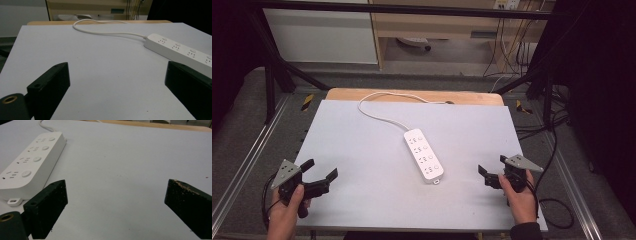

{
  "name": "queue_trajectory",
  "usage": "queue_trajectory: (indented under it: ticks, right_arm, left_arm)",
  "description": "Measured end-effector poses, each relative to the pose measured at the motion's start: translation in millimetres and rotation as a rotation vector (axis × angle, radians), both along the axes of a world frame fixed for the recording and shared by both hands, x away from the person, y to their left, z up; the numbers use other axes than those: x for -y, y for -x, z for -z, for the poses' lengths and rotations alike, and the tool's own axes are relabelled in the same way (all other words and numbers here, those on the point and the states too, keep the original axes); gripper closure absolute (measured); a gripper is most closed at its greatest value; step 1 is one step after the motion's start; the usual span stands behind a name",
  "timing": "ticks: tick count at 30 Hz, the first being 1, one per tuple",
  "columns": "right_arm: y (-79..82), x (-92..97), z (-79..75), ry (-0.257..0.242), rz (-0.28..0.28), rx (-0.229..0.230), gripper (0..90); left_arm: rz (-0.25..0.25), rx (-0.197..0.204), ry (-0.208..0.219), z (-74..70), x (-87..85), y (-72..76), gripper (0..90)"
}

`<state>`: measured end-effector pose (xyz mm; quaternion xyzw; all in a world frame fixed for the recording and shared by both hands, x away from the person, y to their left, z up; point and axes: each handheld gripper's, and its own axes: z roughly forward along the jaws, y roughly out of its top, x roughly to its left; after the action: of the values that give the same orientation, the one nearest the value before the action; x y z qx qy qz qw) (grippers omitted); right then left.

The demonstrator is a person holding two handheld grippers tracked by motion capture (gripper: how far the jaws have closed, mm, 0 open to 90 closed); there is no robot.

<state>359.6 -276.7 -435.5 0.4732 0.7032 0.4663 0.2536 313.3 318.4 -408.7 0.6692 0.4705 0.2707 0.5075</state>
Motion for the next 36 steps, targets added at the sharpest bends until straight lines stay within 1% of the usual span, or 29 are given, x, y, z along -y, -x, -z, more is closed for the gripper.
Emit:
queue_trajectory:
  ticks: [3, 7, 11, 15, 20, 24, 30, 34, 36]
  right_arm:
    - [0.0, -3.4, -0.3, 0.006, -0.004, -0.008, 4.5]
    - [0.6, -6.2, -1.2, 0.012, -0.005, -0.019, 4.0]
    - [0.6, -7.6, -1.6, 0.011, -0.004, -0.016, 3.5]
    - [0.7, -9.3, -1.4, 0.022, -0.015, -0.019, 3.1]
    - [1.7, -10.8, -3.8, 0.019, -0.013, -0.008, 3.1]
    - [1.8, -10.7, -3.7, 0.023, -0.015, -0.011, 3.1]
    - [2.2, -9.9, -5.8, 0.02, -0.009, -0.009, 3.1]
    - [3.6, -10.1, -8.6, 0.007, -0.005, -0.009, 3.1]
    - [3.7, -10.3, -9.4, 0.011, -0.008, -0.007, 3.0]
  left_arm:
    - [0.001, 0.005, -0.002, -0.2, 0.5, 0.2, 5.9]
    - [0.004, -0.001, -0.004, 0.2, 1.0, 0.0, 5.9]
    - [0.003, -0.002, -0.003, 0.2, 0.8, 0.1, 5.9]
    - [0.004, -0.003, -0.005, 0.3, 0.5, -0.2, 5.9]
    - [0.005, -0.003, -0.004, 0.4, 0.8, -0.3, 5.7]
    - [0.008, 0.001, -0.004, 0.1, 0.9, 0.2, 5.7]
    - [0.004, 0.0, -0.003, 0.2, 0.7, -0.1, 5.6]
    - [0.008, 0.001, -0.004, 0.2, 0.9, 0.0, 5.6]
    - [0.009, -0.001, -0.006, 0.3, 0.8, -0.2, 5.6]
